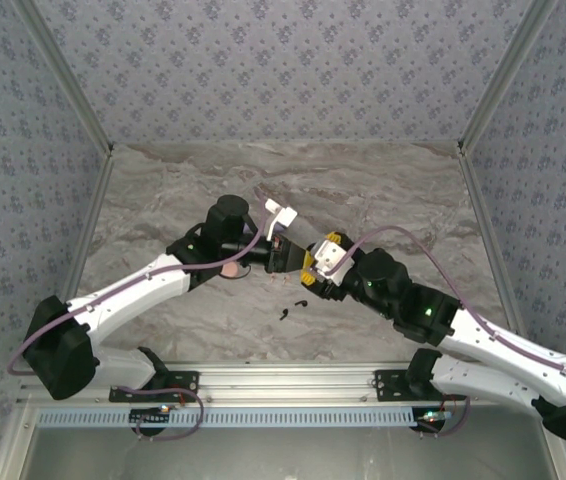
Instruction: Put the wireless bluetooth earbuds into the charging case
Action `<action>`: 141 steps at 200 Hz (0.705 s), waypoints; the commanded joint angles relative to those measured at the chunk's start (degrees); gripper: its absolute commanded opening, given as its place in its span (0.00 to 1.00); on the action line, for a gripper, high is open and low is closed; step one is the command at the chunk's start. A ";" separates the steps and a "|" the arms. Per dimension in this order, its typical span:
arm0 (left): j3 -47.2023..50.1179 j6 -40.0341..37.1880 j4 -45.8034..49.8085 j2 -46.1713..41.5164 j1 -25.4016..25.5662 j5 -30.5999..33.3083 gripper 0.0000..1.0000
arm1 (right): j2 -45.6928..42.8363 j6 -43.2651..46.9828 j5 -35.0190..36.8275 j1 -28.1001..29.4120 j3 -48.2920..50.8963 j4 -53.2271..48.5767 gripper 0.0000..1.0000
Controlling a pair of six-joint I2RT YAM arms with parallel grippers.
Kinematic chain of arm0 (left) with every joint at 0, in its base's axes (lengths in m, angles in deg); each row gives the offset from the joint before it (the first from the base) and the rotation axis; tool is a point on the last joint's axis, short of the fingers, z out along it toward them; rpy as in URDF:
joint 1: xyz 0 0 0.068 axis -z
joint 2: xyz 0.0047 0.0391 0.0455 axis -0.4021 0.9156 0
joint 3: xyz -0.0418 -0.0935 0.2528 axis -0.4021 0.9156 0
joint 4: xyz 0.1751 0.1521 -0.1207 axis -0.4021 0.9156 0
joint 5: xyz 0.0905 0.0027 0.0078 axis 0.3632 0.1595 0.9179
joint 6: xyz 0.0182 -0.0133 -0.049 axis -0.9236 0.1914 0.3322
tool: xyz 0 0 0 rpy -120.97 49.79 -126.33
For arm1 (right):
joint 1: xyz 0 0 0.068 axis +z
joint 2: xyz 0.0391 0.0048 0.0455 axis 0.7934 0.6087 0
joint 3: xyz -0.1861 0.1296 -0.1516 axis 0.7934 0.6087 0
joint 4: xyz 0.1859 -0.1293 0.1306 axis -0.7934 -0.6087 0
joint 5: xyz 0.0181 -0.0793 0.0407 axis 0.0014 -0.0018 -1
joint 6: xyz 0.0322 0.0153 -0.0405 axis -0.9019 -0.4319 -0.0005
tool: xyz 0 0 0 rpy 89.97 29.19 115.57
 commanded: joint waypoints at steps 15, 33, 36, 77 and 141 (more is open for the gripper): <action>1.72 -0.68 -8.46 -0.87 0.34 4.15 0.13 | -4.82 -4.41 -10.42 -3.26 -1.93 -4.88 1.00; 5.00 -1.76 -14.71 -2.01 0.34 7.38 0.07 | -6.60 -8.39 -15.67 -5.78 -2.08 -6.85 1.00; 5.55 -2.06 -15.79 -2.21 0.39 8.01 0.06 | -6.76 -9.35 -16.51 -6.28 -2.15 -7.08 1.00; 13.99 -7.23 -32.28 -4.15 0.59 13.36 0.00 | -9.01 -24.06 -22.49 -12.00 -0.63 -3.69 1.00; 22.62 -13.33 -47.76 -7.25 3.07 15.84 0.00 | -9.81 -41.26 -33.43 -23.54 5.21 10.78 1.00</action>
